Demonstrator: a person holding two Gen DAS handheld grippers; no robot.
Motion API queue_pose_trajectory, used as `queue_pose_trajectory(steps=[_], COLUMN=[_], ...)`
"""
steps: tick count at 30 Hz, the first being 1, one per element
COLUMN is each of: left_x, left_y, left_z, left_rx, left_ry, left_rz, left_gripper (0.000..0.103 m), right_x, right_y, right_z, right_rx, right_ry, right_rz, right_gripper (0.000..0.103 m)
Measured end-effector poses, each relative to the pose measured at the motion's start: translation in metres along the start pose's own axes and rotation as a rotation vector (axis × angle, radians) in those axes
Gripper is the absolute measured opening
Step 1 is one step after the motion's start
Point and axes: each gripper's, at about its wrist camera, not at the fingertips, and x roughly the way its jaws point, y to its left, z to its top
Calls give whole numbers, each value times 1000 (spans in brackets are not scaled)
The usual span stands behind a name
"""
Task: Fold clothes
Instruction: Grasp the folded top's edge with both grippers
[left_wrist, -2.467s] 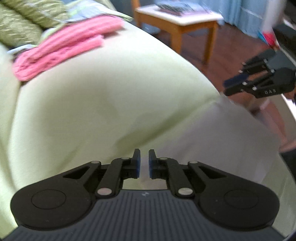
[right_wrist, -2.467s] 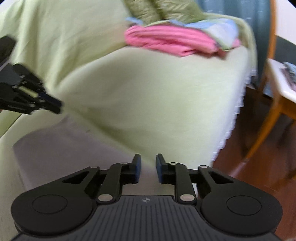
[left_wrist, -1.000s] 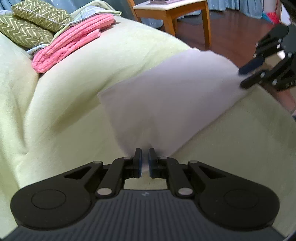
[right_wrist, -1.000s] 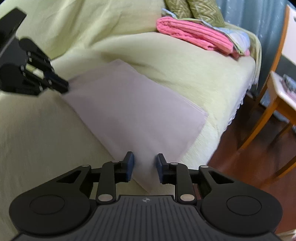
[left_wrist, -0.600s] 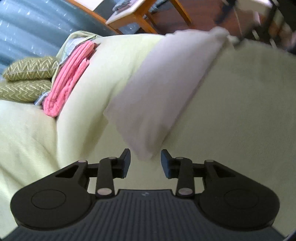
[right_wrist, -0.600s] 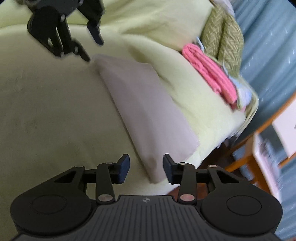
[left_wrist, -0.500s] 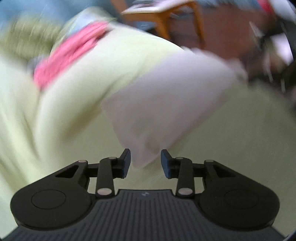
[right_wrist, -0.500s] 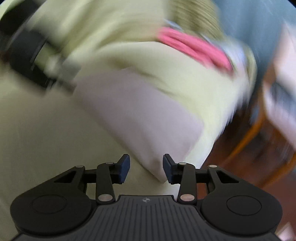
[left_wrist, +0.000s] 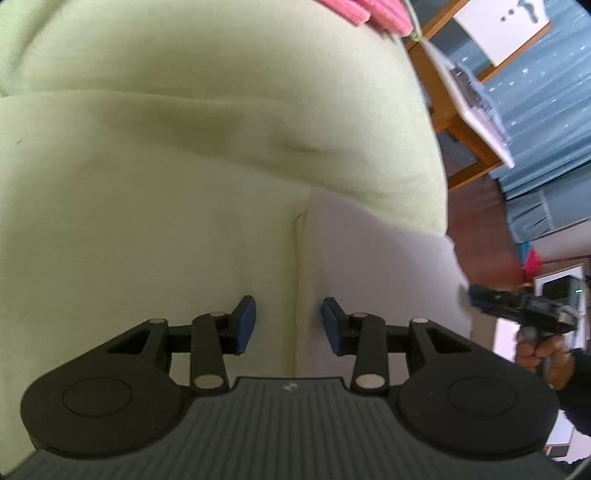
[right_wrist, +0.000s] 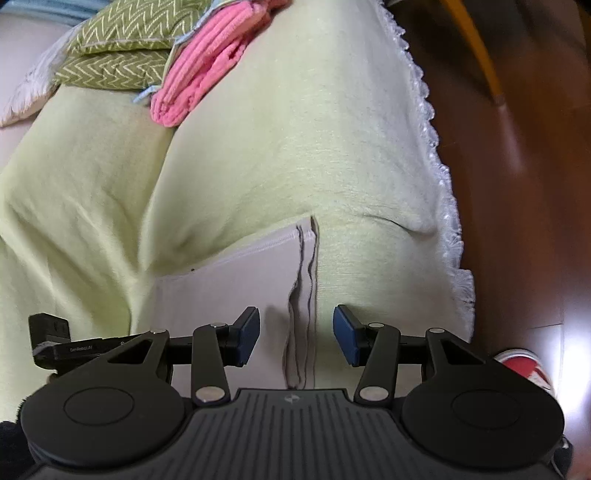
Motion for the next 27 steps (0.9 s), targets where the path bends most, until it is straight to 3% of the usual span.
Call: queue_pose_trajectory(steps=[8, 11, 13, 15, 16, 17, 22, 27], left_x=[31, 34, 34, 32, 30, 26, -21, -75], left_y=[-8, -11, -12, -16, -19, -20, -38, -65], left_z=[29, 24, 19, 16, 13, 9, -25, -90], left_rx=[29, 35, 39, 53, 61, 65, 68, -97], left_ry=[26, 23, 16, -2, -11, -23, -184, -386], left_rz=[-100, -129, -139, -117, -105, -95, -21, 111], left_gripper=[40, 39, 36, 25, 16, 13, 9, 8], right_x=[16, 23, 30, 39, 43, 44, 29, 44], right_y=[-8, -9, -6, 0, 5, 11, 60, 130], right_z=[23, 32, 39, 43, 44, 45, 63, 95], right_rx=[41, 41, 12, -36, -65, -108, -270, -502], right_ry=[15, 34, 58, 96, 117, 120, 118, 215], right_rz=[80, 101, 109, 98, 87, 71, 108, 219], right_gripper=[48, 47, 40, 9, 9, 7, 5, 5])
